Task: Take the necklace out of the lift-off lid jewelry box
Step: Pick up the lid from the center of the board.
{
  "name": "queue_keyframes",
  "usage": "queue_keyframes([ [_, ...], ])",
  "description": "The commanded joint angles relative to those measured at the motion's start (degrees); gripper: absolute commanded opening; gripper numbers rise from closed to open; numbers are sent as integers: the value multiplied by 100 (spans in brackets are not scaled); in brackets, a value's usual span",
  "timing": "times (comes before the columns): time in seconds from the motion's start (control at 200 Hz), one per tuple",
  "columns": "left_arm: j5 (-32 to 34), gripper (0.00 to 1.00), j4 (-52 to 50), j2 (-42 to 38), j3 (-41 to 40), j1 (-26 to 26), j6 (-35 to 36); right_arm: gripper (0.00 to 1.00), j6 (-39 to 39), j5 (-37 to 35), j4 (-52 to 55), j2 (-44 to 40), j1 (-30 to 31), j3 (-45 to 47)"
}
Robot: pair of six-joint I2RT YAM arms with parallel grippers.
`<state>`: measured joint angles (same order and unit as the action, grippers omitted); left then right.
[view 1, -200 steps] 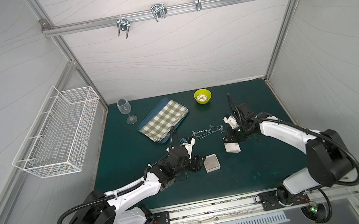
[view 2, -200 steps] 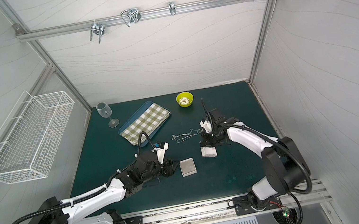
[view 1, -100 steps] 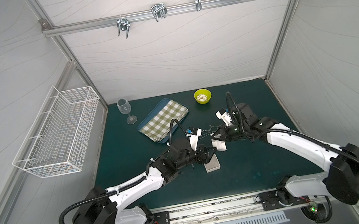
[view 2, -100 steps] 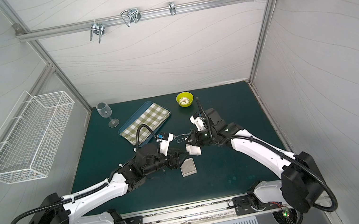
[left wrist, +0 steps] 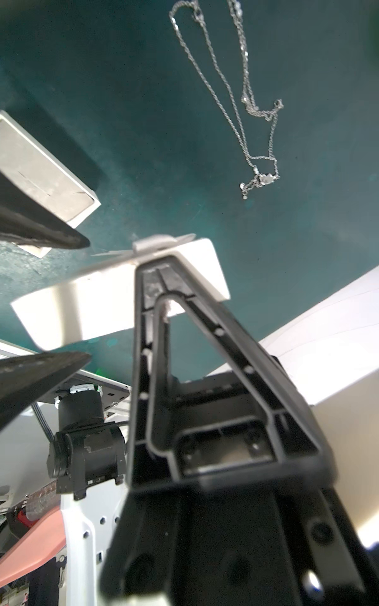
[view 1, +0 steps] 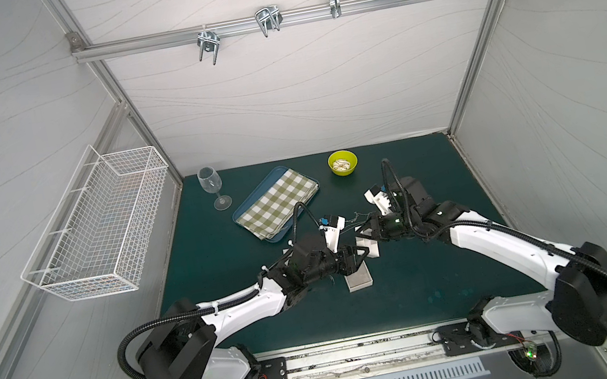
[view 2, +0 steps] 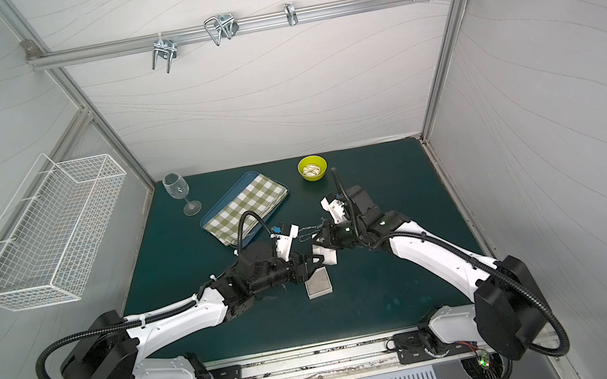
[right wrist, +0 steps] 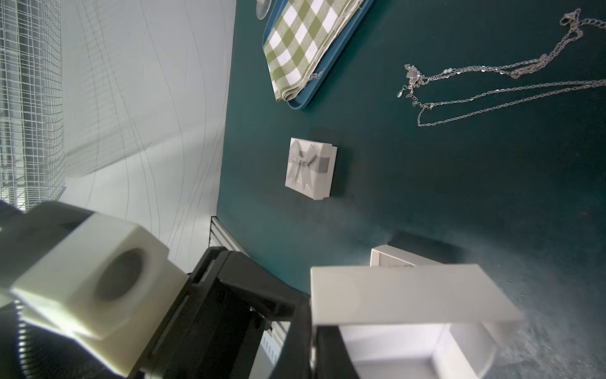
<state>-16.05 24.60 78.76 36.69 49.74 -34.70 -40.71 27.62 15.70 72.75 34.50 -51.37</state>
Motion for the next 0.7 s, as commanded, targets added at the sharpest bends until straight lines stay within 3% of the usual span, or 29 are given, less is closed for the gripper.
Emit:
queue_keyframes([
  [0.0, -83, 44, 257, 111, 293, 10, -81, 10, -61, 77, -143, 2, 30, 88],
  [0.24, -13, 23, 16, 144, 314, 4, -124, 12, 2, 94, -164, 0, 20, 71],
  [0.5, 446, 17, -614, -41, 290, -6, 90, 33, 118, 147, -19, -22, -14, 15],
  [0.695, 963, 16, -1338, -194, 353, -69, 499, 40, 351, 261, 407, -235, -265, -118],
])
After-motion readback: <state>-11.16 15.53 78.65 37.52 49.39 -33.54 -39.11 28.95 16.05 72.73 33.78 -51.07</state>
